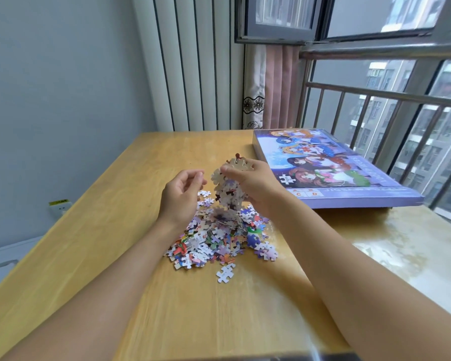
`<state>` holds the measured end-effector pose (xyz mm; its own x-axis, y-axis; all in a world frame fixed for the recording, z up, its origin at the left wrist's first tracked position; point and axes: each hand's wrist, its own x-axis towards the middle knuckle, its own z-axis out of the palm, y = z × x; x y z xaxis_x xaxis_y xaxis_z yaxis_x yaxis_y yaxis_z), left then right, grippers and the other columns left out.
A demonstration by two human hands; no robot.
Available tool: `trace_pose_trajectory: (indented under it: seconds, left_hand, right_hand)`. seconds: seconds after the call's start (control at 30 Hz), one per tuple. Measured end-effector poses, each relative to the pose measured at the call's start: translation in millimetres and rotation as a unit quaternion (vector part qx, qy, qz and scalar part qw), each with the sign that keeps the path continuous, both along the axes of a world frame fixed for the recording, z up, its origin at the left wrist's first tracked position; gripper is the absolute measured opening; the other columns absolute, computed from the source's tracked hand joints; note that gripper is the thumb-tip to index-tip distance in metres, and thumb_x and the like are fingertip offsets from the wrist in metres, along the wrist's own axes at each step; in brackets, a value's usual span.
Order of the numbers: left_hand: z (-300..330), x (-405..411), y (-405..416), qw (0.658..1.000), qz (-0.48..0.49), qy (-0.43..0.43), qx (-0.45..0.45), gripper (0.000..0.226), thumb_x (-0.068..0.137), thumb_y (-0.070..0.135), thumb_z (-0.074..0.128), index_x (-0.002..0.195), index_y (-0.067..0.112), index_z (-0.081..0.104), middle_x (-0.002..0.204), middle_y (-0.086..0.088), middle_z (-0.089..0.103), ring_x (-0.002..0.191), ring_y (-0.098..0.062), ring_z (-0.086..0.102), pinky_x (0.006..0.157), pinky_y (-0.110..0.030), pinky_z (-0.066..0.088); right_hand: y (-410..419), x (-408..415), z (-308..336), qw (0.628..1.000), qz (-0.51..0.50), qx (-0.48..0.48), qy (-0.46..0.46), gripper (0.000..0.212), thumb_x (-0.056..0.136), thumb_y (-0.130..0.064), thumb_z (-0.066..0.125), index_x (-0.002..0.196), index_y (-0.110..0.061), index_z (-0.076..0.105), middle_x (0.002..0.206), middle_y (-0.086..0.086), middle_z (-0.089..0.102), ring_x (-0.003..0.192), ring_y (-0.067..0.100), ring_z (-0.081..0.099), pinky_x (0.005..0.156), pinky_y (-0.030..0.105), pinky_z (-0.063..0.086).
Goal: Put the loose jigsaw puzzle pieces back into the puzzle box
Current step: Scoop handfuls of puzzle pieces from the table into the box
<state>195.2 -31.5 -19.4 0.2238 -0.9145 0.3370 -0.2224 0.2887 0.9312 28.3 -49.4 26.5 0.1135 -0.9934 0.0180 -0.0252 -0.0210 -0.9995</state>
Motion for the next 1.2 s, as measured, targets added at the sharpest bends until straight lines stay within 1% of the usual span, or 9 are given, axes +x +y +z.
trace_pose_trajectory:
  seconds: [0.13, 0.27, 0.5, 0.63, 0.73, 0.83, 0.9, 1.03, 1.2]
  left_hand:
    - [2, 0, 9, 0.997, 0.005, -0.079, -0.026, 0.013, 0.099, 0.027, 0.061, 0.108, 0.025, 0.070, 0.102, 0.010, 0.071, 0.096, 0.002, 0.064, 0.082, -0.020, 0.050]
    - [10, -11, 15, 0.982, -0.021, -0.183, -0.052, 0.020, 0.092, 0.019, 0.070, 0.110, 0.026, 0.069, 0.106, 0.014, 0.069, 0.099, 0.001, 0.063, 0.082, -0.025, 0.054]
    - [38, -72, 0, 0.876, -0.148, -0.458, -0.038, 0.089, 0.067, 0.052, 0.085, 0.141, 0.021, 0.046, 0.136, 0.006, 0.051, 0.125, -0.015, 0.048, 0.105, -0.036, 0.044]
    - [24, -120, -18, 0.863, -0.130, -0.488, 0.014, 0.067, 0.067, 0.067, 0.054, 0.112, 0.018, 0.062, 0.111, 0.001, 0.064, 0.104, -0.023, 0.063, 0.083, -0.038, 0.053]
    - [23, -132, -31, 0.889, -0.106, -0.446, 0.004, 0.019, 0.079, 0.031, 0.054, 0.068, 0.018, 0.063, 0.074, 0.006, 0.067, 0.074, -0.023, 0.067, 0.062, -0.030, 0.049]
    - [44, -138, -37, 0.901, -0.074, -0.427, -0.015, 0.024, 0.076, 0.009, 0.067, 0.057, 0.023, 0.062, 0.062, 0.012, 0.060, 0.062, -0.018, 0.057, 0.050, -0.025, 0.039]
    - [60, -140, -42, 0.915, -0.057, -0.399, -0.034, 0.035, 0.080, 0.007, 0.066, 0.054, 0.026, 0.051, 0.060, 0.013, 0.053, 0.060, -0.018, 0.049, 0.048, -0.025, 0.034]
    - [88, -145, -48, 0.957, -0.058, -0.280, -0.048, 0.008, 0.086, 0.016, 0.072, 0.086, 0.023, 0.077, 0.084, 0.006, 0.074, 0.080, -0.017, 0.066, 0.071, -0.029, 0.052]
    - [99, -145, -49, 0.965, -0.073, -0.243, -0.058, 0.022, 0.091, 0.035, 0.071, 0.110, 0.025, 0.076, 0.097, 0.006, 0.074, 0.094, -0.017, 0.067, 0.088, -0.031, 0.053]
  right_hand:
    - [11, -19, 15, 0.991, 0.026, 0.099, -0.092, 0.035, 0.090, -0.019, 0.075, 0.116, 0.002, 0.065, 0.106, 0.021, 0.074, 0.091, 0.034, 0.074, 0.078, 0.046, 0.062]
    - [20, -47, 35, 0.982, 0.025, 0.135, -0.131, 0.018, 0.096, -0.019, 0.067, 0.106, -0.005, 0.066, 0.101, 0.014, 0.073, 0.083, 0.024, 0.070, 0.070, 0.033, 0.057]
    - [27, -90, 58, 0.979, 0.013, 0.131, -0.152, 0.015, 0.101, -0.017, 0.058, 0.096, -0.006, 0.065, 0.086, 0.012, 0.070, 0.074, 0.022, 0.067, 0.069, 0.031, 0.058]
    - [34, -109, 60, 0.970, 0.001, 0.154, -0.187, 0.017, 0.099, -0.017, 0.062, 0.100, -0.001, 0.065, 0.091, 0.016, 0.071, 0.078, 0.026, 0.069, 0.071, 0.035, 0.060]
    - [41, -122, 59, 0.965, 0.006, 0.160, -0.206, 0.020, 0.099, -0.017, 0.062, 0.109, 0.001, 0.064, 0.104, 0.018, 0.073, 0.081, 0.027, 0.071, 0.069, 0.034, 0.062]
    - [47, -132, 61, 0.962, 0.020, 0.148, -0.228, 0.026, 0.099, -0.017, 0.062, 0.117, 0.002, 0.064, 0.121, 0.020, 0.070, 0.096, 0.030, 0.070, 0.085, 0.039, 0.060]
    - [52, -136, 64, 0.962, 0.031, 0.135, -0.234, 0.022, 0.099, -0.016, 0.061, 0.111, 0.001, 0.066, 0.117, 0.020, 0.072, 0.095, 0.029, 0.070, 0.085, 0.040, 0.060]
    - [58, -139, 64, 0.961, 0.038, 0.127, -0.243, 0.024, 0.100, -0.018, 0.061, 0.114, 0.001, 0.065, 0.111, 0.019, 0.071, 0.091, 0.027, 0.070, 0.082, 0.038, 0.060]
    - [47, -145, 50, 0.936, -0.059, 0.198, -0.283, 0.022, 0.097, -0.015, 0.065, 0.115, -0.002, 0.059, 0.107, 0.019, 0.069, 0.087, 0.030, 0.070, 0.062, 0.042, 0.063]
